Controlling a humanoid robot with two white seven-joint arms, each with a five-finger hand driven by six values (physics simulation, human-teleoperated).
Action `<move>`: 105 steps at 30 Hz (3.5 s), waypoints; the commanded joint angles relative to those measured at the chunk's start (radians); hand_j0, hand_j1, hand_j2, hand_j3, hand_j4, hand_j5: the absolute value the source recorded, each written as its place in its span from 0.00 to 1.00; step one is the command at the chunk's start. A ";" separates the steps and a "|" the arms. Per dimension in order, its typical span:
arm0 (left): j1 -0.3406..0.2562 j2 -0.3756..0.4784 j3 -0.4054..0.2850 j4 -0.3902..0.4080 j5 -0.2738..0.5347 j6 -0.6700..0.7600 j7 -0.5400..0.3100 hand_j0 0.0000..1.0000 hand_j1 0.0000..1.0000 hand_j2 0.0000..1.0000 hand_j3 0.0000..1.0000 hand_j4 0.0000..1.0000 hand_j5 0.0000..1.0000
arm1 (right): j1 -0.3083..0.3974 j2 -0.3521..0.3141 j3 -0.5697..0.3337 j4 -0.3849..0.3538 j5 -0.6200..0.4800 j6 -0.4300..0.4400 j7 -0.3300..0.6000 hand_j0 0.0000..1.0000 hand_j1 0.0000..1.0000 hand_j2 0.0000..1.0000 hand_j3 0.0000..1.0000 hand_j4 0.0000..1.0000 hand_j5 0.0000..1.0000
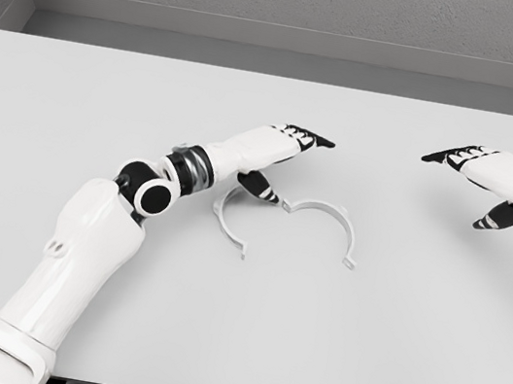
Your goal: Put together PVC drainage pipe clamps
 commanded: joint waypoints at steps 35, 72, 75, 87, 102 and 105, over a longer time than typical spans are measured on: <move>0.048 0.000 -0.033 -0.079 0.003 -0.002 -0.001 1.00 1.00 1.00 1.00 1.00 1.00 | 0.002 0.000 0.003 -0.002 -0.008 0.002 0.000 1.00 1.00 1.00 1.00 1.00 1.00; -0.034 0.000 -0.068 0.027 0.001 0.000 0.001 1.00 1.00 1.00 1.00 1.00 1.00 | 0.000 0.000 0.001 0.003 -0.003 0.002 0.000 1.00 1.00 1.00 1.00 1.00 1.00; -0.040 0.000 -0.070 0.028 0.001 0.000 0.001 1.00 1.00 1.00 1.00 1.00 1.00 | 0.000 0.000 0.001 0.004 -0.003 0.002 0.000 1.00 1.00 1.00 1.00 1.00 1.00; -0.086 0.000 -0.088 0.053 0.013 0.003 0.001 1.00 1.00 1.00 1.00 1.00 1.00 | -0.002 0.000 0.000 0.004 -0.003 0.003 0.000 1.00 1.00 1.00 1.00 1.00 1.00; -0.069 0.003 0.160 -0.312 0.199 0.009 -0.002 1.00 1.00 1.00 1.00 1.00 1.00 | 0.003 0.000 0.003 0.000 -0.008 0.002 0.000 1.00 1.00 1.00 1.00 1.00 1.00; -0.061 0.109 0.169 -0.315 0.273 0.006 -0.002 1.00 1.00 1.00 1.00 1.00 1.00 | 0.043 -0.024 0.009 -0.012 -0.014 -0.007 0.000 1.00 1.00 1.00 1.00 1.00 1.00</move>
